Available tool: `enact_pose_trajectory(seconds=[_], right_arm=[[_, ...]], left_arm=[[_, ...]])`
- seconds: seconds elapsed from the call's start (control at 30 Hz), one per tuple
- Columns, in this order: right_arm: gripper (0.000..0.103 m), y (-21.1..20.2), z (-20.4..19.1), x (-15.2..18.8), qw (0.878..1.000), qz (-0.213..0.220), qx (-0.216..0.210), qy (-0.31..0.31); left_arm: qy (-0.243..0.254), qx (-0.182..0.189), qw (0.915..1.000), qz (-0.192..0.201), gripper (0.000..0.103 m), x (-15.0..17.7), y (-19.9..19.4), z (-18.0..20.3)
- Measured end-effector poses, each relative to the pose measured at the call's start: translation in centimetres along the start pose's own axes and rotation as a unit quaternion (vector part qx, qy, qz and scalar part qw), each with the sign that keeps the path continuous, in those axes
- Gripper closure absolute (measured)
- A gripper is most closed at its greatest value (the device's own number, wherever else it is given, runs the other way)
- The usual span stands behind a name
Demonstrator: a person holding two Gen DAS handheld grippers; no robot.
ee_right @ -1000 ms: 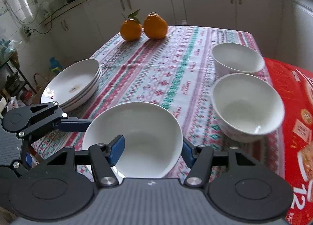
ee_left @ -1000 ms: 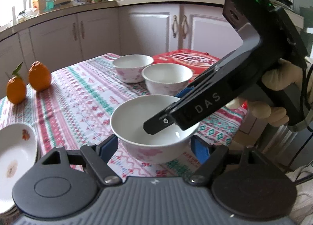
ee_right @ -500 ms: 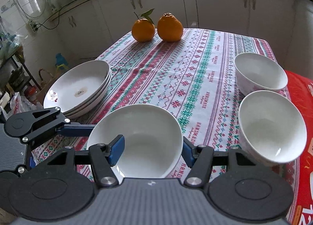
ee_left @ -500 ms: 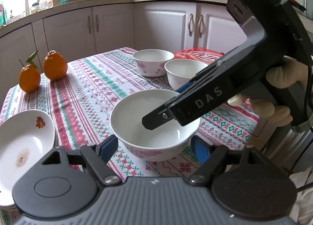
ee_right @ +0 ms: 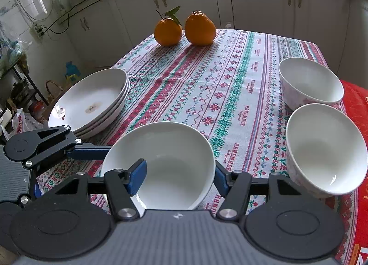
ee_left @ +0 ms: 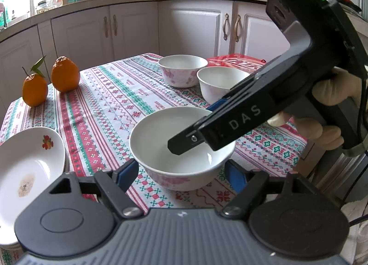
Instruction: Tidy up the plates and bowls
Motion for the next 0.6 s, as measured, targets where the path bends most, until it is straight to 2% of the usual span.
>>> enact_pose_trajectory(seconds=[0.23, 0.3, 0.37, 0.5, 0.6], right_arm=[[0.031, -0.1, -0.3, 0.1, 1.000, 0.006, -0.006, -0.004], [0.025, -0.1, -0.4, 0.1, 1.000, 0.009, -0.005, -0.009], [0.005, -0.5, -0.4, 0.1, 1.000, 0.020, 0.008, -0.013], [0.003, -2.0, -0.2, 0.0, 0.999, 0.039, 0.014, -0.020], [0.000, -3.7, 0.1, 0.0, 0.997, 0.057, 0.034, -0.029]], left_arm=[[0.000, 0.000, 1.0000, -0.002, 0.021, 0.2, 0.1, 0.0], [0.001, 0.004, 1.0000, -0.008, 0.020, 0.3, 0.2, 0.1], [-0.004, 0.017, 0.9998, -0.013, 0.015, 0.4, 0.1, 0.1], [-0.007, 0.033, 0.9991, -0.026, 0.013, 0.5, -0.8, 0.2], [0.001, 0.042, 0.9985, -0.035, 0.013, 0.1, -1.9, 0.2]])
Point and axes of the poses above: each gripper's, at about its wrist camera, not at the fingertips, and y roughly the way its jaws point, z to its right, x to its underside, the point moved 6 cm from there along y, roughly the way its jaws point, and after that the axes turned 1 degree about -x, right-handed, at the moved point
